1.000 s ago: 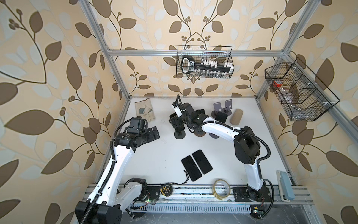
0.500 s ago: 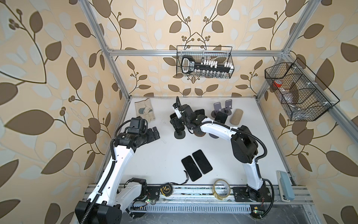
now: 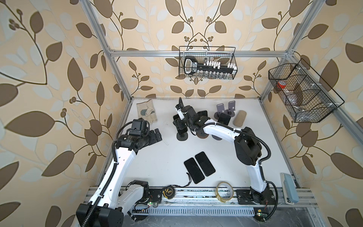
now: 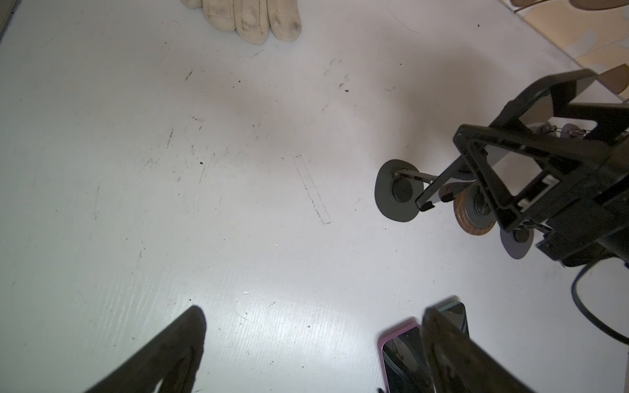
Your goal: Remove the phone from the phone stand
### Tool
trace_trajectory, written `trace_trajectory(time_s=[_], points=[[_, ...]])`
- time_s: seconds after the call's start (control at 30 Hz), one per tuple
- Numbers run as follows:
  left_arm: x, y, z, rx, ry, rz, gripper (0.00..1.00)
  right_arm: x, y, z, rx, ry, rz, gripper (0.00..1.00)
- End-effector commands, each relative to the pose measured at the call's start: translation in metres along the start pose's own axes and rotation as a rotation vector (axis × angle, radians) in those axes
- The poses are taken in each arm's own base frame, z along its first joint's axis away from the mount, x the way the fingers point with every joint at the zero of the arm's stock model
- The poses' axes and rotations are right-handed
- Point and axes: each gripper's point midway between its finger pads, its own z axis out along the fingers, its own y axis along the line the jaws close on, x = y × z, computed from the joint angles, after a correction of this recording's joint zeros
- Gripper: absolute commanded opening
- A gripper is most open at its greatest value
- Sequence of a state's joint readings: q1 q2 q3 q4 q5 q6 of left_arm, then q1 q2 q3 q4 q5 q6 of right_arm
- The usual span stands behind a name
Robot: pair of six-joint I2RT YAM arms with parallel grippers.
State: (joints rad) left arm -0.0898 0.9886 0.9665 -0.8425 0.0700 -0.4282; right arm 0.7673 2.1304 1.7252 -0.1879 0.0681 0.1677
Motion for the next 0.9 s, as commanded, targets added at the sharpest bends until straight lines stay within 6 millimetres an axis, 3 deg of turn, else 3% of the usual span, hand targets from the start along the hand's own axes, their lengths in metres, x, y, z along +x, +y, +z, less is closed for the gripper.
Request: trace_trajectory(time_s=[0.0,0.6,0.87], points=[[-0.001,0.003,-0.002,-0.003,-0.010,0.006,0.99,-0.014,-0.003,-0.004,0.015,-0.021,0.006,0.74],[0.000,0.004,0.000,-0.002,-0.004,0.001,0.99,-0.029,-0.007,-0.016,0.003,-0.029,0.040,0.71],[0.000,0.004,0.000,-0.004,-0.006,-0.002,0.99,-0.043,-0.006,-0.032,-0.004,-0.054,0.040,0.71]])
